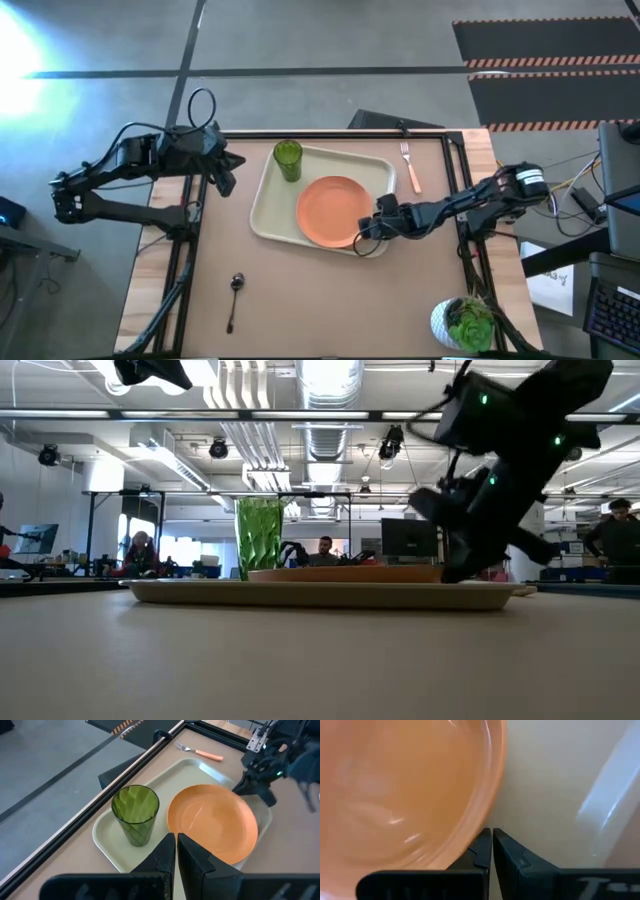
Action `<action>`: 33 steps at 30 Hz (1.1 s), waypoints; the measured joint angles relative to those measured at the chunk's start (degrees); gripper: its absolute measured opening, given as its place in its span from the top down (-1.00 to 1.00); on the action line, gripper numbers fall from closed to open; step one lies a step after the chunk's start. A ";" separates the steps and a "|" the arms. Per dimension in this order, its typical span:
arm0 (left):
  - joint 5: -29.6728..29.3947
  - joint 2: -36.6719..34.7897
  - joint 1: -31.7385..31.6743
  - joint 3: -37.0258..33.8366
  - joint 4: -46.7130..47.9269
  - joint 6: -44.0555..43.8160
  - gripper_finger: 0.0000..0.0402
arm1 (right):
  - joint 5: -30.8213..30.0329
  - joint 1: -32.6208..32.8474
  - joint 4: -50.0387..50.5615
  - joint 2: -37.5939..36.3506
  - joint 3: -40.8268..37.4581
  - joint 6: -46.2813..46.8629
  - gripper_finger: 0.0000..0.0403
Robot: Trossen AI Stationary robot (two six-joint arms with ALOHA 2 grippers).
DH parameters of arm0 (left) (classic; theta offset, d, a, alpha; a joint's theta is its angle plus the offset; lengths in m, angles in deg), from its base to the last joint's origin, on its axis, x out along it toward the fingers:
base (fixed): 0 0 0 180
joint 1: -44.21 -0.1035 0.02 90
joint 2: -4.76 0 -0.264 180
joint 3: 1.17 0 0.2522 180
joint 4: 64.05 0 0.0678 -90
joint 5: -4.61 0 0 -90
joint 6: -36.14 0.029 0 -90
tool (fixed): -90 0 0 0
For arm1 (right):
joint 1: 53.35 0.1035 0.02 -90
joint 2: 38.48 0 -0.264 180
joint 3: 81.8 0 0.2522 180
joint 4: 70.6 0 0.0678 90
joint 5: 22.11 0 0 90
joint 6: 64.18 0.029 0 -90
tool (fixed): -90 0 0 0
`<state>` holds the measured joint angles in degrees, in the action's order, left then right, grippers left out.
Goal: Pick and place plate/cup/fork/spoon on tray
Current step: Adjust the orange plate in the light brown serving tray, then adjust the light brown serving tray
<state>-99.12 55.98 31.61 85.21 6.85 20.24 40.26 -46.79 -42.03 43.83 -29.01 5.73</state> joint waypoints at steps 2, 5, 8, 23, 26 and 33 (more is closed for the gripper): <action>0.00 0.00 -0.02 0.00 -0.12 0.00 1.00 | -0.35 -0.37 2.49 -3.32 0.06 -0.54 0.96; 0.00 0.02 -0.02 -0.02 -0.12 0.00 1.00 | 0.21 -0.62 10.90 -7.96 0.02 1.21 0.96; 0.00 0.04 -0.02 -0.03 -0.12 0.00 1.00 | 3.48 -0.58 20.76 -12.20 0.02 5.20 0.96; 0.00 0.04 -0.02 -0.24 -0.19 0.00 1.00 | 4.14 0.45 22.91 -5.45 -0.61 9.43 0.96; 0.00 0.02 -0.02 -0.24 -0.21 0.00 1.00 | 4.16 0.42 18.88 -2.39 -0.64 8.36 0.96; 0.00 -0.02 -0.02 -0.26 -0.21 0.00 1.00 | 3.69 -1.56 13.14 1.12 -0.41 4.98 0.96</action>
<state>-99.12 55.96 31.59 84.95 6.64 20.24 43.94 -48.35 -28.88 44.95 -29.42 10.71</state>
